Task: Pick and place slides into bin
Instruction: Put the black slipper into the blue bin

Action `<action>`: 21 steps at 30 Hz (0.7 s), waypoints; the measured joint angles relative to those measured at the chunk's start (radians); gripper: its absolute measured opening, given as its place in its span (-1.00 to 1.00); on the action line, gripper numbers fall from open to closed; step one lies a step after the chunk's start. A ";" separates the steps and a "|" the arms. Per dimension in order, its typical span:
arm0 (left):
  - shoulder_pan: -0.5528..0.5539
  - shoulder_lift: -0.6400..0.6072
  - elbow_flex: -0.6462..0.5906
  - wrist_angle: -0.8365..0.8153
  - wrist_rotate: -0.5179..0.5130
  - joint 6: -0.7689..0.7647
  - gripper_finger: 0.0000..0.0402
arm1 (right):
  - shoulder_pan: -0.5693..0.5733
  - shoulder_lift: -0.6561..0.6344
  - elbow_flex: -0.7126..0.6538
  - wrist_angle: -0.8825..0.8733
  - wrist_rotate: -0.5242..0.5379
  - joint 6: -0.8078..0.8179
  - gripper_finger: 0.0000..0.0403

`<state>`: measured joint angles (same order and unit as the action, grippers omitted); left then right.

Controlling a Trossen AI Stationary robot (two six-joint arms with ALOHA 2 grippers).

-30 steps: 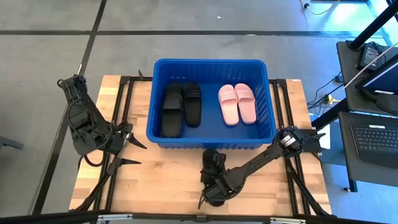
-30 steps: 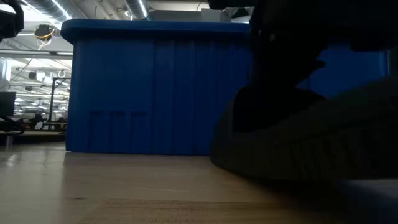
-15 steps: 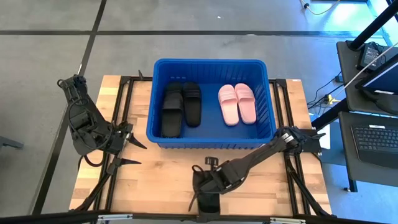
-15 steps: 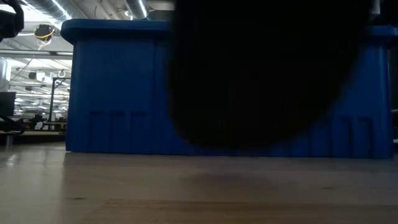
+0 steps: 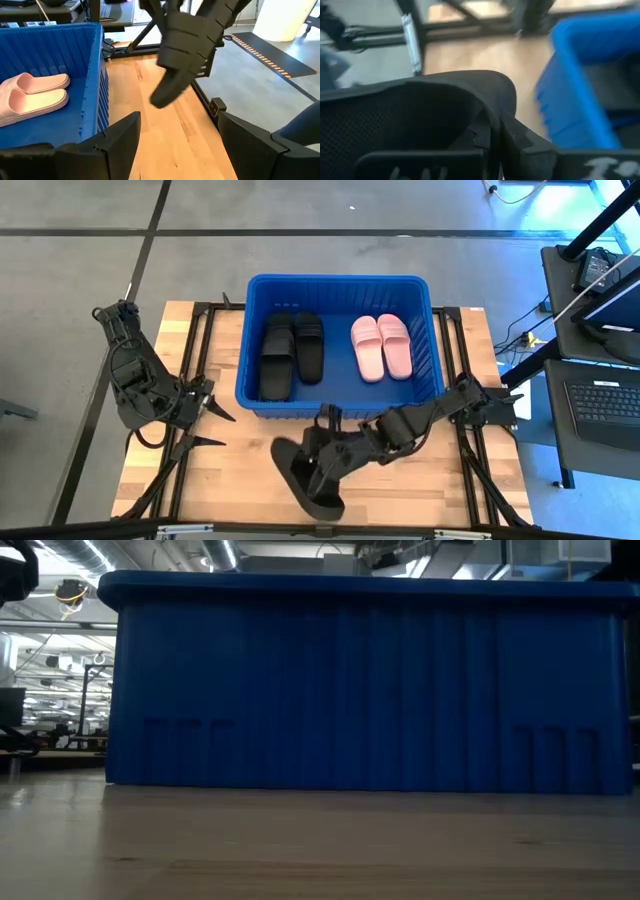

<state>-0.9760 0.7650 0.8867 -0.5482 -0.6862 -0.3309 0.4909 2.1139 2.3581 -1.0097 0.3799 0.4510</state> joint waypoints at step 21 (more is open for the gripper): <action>0.000 0.000 0.000 -0.021 -0.076 0.001 0.30 | -0.305 -0.031 -0.024 -0.165 0.578 -0.421 -0.91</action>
<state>-0.9756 0.7652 0.8867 -0.5689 -0.7625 -0.3296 0.1863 2.0833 2.3337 -1.1746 0.9581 0.0295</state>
